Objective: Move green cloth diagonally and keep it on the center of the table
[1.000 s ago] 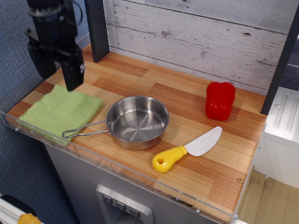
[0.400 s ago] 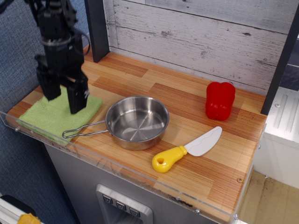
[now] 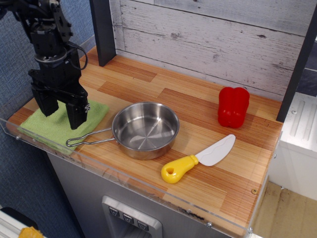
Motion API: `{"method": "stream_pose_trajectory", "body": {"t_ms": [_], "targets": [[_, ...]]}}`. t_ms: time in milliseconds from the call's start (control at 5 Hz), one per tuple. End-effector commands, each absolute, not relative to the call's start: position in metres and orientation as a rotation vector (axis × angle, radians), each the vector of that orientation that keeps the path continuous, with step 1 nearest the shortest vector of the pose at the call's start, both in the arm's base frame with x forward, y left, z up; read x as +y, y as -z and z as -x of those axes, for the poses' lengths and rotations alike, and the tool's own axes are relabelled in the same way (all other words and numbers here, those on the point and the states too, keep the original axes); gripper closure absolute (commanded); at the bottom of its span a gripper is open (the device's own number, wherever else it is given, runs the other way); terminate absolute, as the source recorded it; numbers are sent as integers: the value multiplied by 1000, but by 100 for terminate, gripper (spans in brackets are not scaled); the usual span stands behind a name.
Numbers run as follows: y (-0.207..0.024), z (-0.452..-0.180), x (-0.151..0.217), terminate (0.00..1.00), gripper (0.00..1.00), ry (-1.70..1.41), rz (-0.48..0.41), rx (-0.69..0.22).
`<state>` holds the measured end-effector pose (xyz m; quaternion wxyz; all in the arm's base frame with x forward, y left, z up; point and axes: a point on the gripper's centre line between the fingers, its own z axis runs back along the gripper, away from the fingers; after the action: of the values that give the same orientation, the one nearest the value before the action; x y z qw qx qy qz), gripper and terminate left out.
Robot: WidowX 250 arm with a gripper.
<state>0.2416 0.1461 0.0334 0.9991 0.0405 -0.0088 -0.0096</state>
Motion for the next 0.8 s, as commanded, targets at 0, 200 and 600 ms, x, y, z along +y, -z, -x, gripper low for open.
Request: {"method": "stream_pose_trajectory", "body": {"t_ms": [0,200,600], "targets": [[-3,-238,153,0,0,-17,-76,-102],[25,-242,141,0,0,-6,-88,-87],[33,-255,127,0,0,72,-66,-35]]}}
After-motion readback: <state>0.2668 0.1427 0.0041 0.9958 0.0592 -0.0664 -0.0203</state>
